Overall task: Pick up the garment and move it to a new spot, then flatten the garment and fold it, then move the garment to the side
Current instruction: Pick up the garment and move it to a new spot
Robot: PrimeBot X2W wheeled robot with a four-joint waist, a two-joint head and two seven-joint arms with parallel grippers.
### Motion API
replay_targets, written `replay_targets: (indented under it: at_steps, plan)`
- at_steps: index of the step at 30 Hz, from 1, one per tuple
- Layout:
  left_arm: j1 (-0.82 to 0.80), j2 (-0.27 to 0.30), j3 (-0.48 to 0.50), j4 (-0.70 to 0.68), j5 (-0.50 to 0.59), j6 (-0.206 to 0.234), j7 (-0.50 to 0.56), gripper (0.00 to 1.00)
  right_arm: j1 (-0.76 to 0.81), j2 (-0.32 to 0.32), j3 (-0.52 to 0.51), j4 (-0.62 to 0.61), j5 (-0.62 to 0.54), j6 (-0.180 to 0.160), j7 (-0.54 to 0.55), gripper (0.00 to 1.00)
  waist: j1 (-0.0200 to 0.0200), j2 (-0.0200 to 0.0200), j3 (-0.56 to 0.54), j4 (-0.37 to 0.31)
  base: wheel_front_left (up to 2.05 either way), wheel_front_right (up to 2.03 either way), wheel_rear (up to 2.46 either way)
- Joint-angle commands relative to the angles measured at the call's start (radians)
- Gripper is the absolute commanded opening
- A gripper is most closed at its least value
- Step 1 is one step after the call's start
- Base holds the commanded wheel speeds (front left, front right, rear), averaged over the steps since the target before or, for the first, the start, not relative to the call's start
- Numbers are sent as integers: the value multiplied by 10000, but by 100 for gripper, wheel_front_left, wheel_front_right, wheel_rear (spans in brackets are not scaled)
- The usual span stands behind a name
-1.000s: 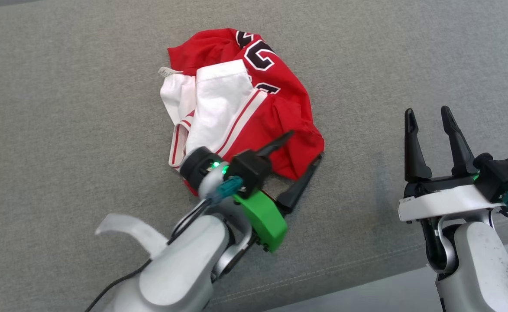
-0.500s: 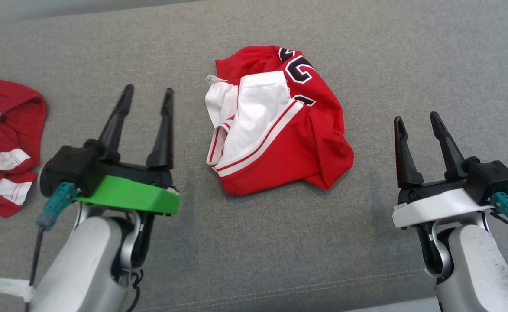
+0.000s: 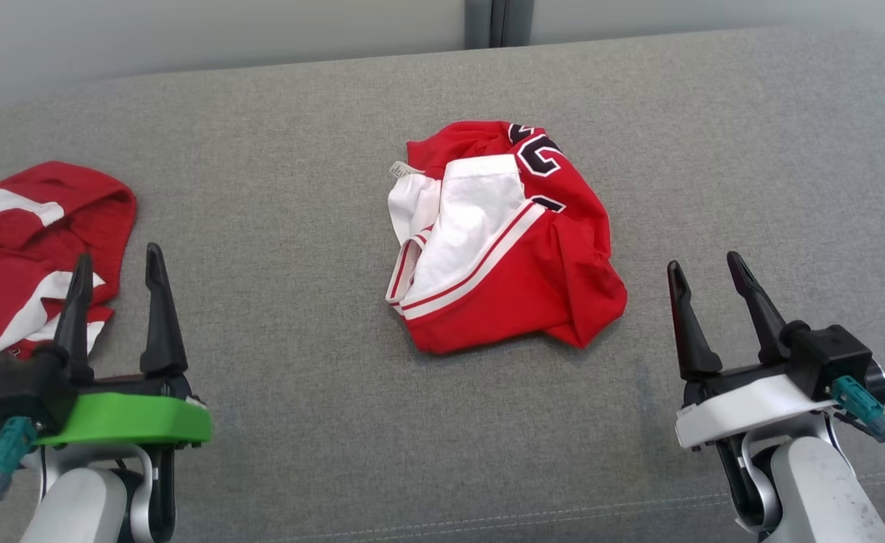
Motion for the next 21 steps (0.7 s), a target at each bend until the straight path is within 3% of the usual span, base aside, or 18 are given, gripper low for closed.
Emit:
replay_targets:
  at_steps: [1,21]
  plan:
    - [285,58,-4,16,201,-65,-65,100,212,-14,14,9,-92,-3,-38,100,0,0,-200,71,0,0,0]
    - [1270,51,-250,301,642,-589,-65,100,1316,112,-123,-560,-269,-3,393,100,0,0,-904,107,0,0,0]
